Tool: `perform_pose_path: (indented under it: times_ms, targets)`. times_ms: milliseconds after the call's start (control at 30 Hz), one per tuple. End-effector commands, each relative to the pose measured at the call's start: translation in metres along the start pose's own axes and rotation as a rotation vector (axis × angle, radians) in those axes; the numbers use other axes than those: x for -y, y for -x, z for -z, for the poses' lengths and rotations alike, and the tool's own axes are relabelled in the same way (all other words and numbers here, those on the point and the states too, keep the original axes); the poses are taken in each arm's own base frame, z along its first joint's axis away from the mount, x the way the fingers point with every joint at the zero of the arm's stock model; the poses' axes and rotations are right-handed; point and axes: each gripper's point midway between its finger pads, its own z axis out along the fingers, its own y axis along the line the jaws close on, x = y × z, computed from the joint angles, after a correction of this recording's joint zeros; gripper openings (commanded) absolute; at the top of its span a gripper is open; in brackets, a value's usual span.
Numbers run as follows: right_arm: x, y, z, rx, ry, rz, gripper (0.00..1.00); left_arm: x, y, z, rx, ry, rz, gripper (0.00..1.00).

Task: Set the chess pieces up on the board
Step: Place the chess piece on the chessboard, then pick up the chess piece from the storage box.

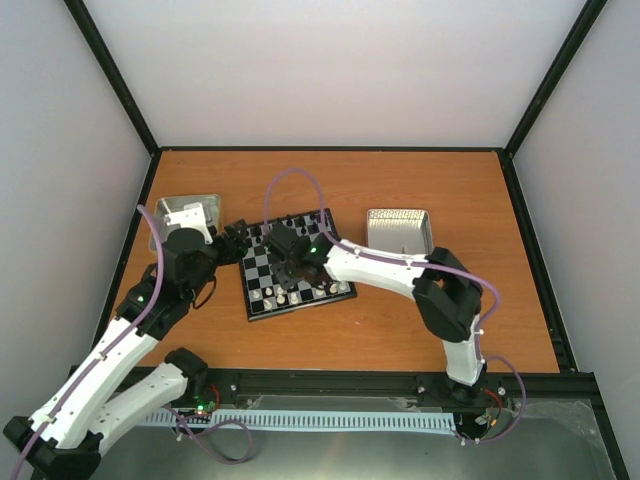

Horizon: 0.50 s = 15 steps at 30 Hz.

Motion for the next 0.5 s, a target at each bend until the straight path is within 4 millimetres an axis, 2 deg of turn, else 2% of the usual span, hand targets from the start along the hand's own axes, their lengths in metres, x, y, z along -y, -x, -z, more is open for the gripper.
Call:
perform_pose_path:
  times_ms: [0,67,233,300,400,467]
  targets:
    - [0.041,0.041,0.057,0.154,-0.024,-0.186,0.39,0.001,0.018,0.012,0.053,-0.004,0.012,0.78]
    - [0.073,0.039,0.072,0.175,-0.061,-0.272,0.43,0.001,0.017,0.013,0.054,-0.011,0.011,0.78]
    - [0.171,0.002,0.093,0.141,-0.184,-0.465,0.5,0.005,0.01,0.009,0.038,-0.041,0.009,0.8]
    - [0.204,-0.022,0.089,0.081,-0.236,-0.509,0.5,0.007,0.006,0.007,0.031,-0.054,0.007,0.81]
    - [0.243,-0.059,0.079,-0.032,-0.3,-0.558,0.5,0.01,0.001,0.003,0.014,-0.074,-0.002,0.82]
    - [0.258,-0.077,0.074,-0.086,-0.33,-0.574,0.51,0.011,-0.001,0.0,0.004,-0.076,-0.008,0.82]
